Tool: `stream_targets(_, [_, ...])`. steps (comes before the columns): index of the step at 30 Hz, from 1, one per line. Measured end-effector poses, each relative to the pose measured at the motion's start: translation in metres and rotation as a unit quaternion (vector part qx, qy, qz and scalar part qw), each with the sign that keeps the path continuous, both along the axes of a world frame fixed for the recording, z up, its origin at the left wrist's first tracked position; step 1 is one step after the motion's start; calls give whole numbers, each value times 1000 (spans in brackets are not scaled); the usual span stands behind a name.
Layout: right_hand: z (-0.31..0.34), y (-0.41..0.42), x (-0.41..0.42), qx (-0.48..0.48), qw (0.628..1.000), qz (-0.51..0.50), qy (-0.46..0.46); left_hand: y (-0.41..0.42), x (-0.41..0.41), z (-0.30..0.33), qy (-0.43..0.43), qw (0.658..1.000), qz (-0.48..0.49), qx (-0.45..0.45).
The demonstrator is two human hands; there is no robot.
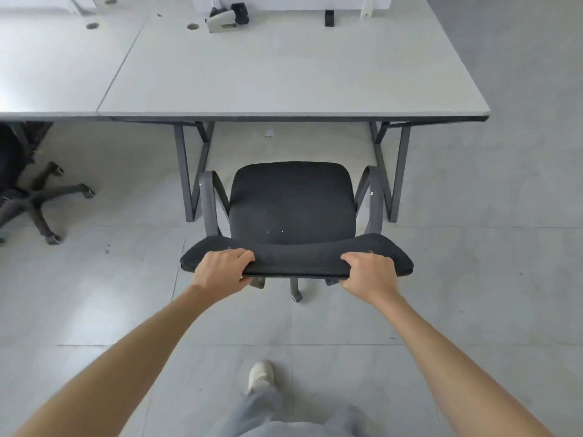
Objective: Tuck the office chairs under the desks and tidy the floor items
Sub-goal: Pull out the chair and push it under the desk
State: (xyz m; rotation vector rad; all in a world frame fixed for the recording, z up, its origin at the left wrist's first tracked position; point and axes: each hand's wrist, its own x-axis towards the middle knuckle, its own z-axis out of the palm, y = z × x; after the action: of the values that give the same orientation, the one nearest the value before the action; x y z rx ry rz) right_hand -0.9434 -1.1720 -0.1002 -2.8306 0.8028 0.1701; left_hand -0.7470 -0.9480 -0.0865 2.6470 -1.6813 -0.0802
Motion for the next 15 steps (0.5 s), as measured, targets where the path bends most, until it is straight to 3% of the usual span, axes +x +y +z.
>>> stream_targets(7, [10, 5, 110, -15, 999, -45, 0, -32, 132, 4, 24, 999, -27, -11])
stream_targets(15, [18, -34, 193, -12, 999, -39, 16, -86, 216, -2, 38, 998, -8, -45])
